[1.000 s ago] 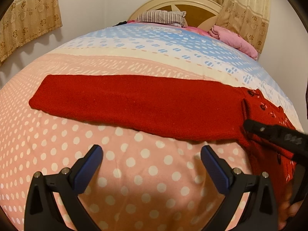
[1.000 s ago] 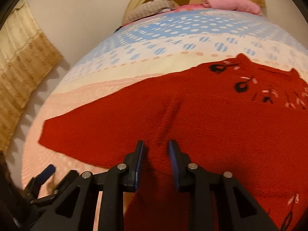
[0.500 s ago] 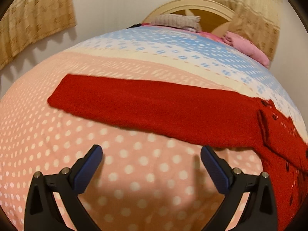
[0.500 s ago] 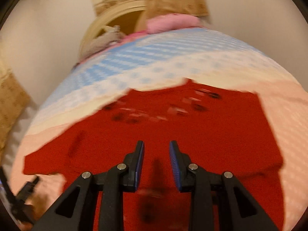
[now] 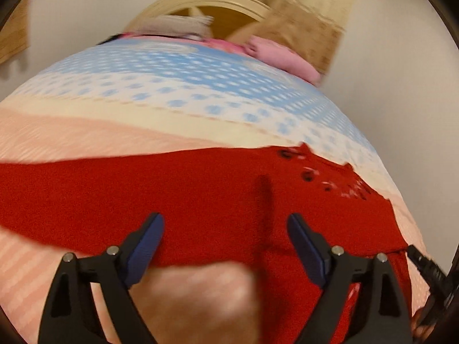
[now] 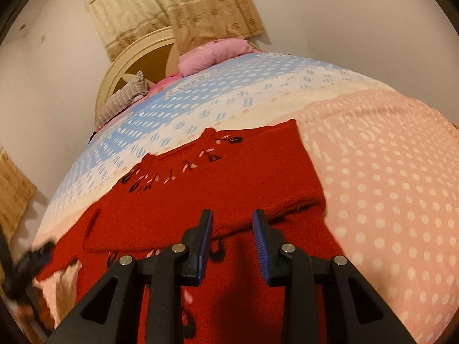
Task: Fold small clothes
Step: 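Grasp the cardigan side edge with the left tool and lift it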
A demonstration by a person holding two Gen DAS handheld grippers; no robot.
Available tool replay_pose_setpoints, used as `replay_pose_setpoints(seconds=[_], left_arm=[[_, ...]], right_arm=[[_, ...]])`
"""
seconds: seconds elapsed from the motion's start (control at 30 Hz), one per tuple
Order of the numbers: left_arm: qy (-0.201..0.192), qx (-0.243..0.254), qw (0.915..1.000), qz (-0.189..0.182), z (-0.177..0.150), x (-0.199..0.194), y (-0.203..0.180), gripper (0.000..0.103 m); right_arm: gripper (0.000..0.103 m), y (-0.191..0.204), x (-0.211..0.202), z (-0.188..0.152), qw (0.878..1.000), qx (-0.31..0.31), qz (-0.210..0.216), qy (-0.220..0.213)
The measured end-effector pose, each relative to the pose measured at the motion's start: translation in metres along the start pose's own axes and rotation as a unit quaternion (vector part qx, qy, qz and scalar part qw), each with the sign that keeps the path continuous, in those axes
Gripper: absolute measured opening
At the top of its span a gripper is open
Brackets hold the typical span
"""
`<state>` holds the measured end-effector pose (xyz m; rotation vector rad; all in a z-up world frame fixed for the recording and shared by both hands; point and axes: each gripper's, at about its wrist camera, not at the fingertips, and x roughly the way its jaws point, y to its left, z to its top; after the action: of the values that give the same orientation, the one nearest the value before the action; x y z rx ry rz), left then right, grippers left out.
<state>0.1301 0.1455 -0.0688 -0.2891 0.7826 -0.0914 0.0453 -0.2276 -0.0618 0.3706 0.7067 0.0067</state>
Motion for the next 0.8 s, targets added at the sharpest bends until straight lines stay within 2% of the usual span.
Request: replay_pose_setpoints(seconds=[0.1, 0.17, 0.2, 0.23, 0.27, 0.37, 0.43, 0.5, 0.57, 0.7, 0.8], left_arm=[[0.037, 0.023, 0.999, -0.01, 0.009, 0.037, -0.027, 0.079], [0.067, 0.022, 0.9972, -0.026, 0.008, 0.057, -0.037, 0.063], [0.078, 0.02, 0.9963, -0.03, 0.006, 0.065, -0.04, 0.059], [0.069, 0.024, 0.9971, -0.018, 0.004, 0.066, -0.044, 0.055], [0.053, 0.035, 0.998, -0.007, 0.003, 0.065, -0.049, 0.043], [0.051, 0.029, 0.9979, -0.026, 0.003, 0.063, -0.052, 0.013], [0.048, 0.028, 0.9978, -0.036, 0.005, 0.06, -0.051, 0.008], [0.026, 0.039, 0.9984, -0.032, 0.008, 0.047, -0.05, 0.008], [0.011, 0.033, 0.9984, -0.046, 0.011, 0.04, -0.047, 0.008], [0.013, 0.037, 0.9989, -0.025, 0.011, 0.045, -0.044, 0.008], [0.019, 0.021, 0.9994, -0.021, 0.008, 0.049, -0.036, 0.008]], right_arm=[[0.03, 0.009, -0.003, -0.009, 1.0, -0.012, 0.009, 0.005], [0.03, 0.011, -0.005, -0.013, 1.0, -0.023, 0.009, 0.007], [0.03, 0.012, -0.006, -0.015, 0.999, -0.03, 0.006, 0.007], [0.03, 0.013, -0.008, -0.016, 0.999, -0.036, 0.002, 0.005], [0.03, 0.013, -0.01, -0.017, 0.999, -0.041, -0.003, 0.003], [0.03, 0.005, -0.017, -0.016, 0.999, -0.038, -0.017, -0.007], [0.03, -0.003, -0.019, -0.014, 0.999, -0.027, -0.027, -0.013], [0.03, -0.012, -0.02, -0.012, 0.999, -0.014, -0.038, -0.016], [0.03, -0.02, -0.02, -0.011, 0.999, -0.002, -0.043, -0.019], [0.03, -0.036, -0.019, -0.008, 0.998, 0.025, -0.052, -0.021], [0.03, -0.043, -0.02, -0.005, 0.997, 0.037, -0.063, -0.027]])
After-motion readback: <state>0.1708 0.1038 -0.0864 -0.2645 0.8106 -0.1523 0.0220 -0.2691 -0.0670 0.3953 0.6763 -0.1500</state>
